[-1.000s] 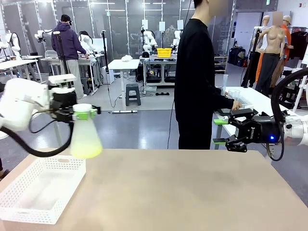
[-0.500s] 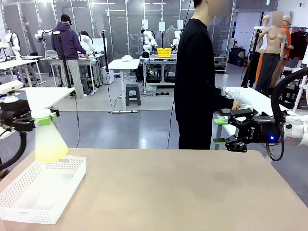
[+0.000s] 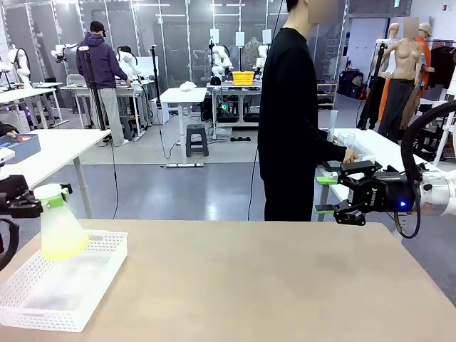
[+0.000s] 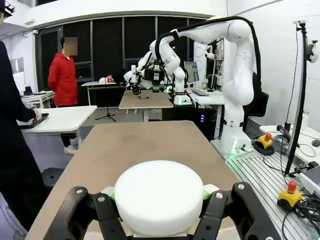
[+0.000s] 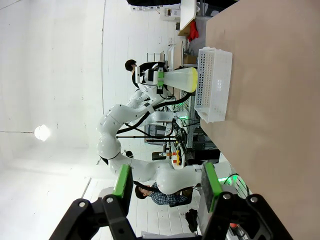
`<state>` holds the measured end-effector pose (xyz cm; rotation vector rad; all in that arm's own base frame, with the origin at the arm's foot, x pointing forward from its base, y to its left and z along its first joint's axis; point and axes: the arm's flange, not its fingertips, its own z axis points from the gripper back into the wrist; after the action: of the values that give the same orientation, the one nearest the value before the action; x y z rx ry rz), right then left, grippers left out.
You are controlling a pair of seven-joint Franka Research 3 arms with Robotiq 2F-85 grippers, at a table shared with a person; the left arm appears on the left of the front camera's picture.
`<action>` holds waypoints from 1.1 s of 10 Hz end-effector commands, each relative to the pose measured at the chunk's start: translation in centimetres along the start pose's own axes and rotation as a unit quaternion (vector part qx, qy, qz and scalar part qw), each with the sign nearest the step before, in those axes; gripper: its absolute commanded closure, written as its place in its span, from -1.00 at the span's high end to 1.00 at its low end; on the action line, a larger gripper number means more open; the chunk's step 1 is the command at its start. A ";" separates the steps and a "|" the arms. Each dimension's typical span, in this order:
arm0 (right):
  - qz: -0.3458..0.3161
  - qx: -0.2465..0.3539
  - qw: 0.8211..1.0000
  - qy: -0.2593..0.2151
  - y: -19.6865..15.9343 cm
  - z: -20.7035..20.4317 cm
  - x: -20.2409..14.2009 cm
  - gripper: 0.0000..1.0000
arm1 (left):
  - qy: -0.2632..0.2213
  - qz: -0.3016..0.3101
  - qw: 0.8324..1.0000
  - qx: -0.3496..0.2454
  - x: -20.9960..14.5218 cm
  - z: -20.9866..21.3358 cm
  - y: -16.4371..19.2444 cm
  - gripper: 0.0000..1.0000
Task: Prepare the solutions needed for the experiment.
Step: When the human places the Big flask in the center of the table, pick up the Big flask and place it in the left Organizing basket.
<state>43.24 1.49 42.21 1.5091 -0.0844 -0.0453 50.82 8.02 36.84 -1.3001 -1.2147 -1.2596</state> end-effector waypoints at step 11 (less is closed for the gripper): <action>0.004 0.003 1.000 0.001 0.1 0.0 0.0 0.41 | 0.039 -0.047 0.998 0.005 -8.8 0.1 0.0 -1.00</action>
<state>43.24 1.49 42.21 1.5090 -0.0843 -0.0452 50.87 7.97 27.88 -1.2037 -1.2320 -1.3145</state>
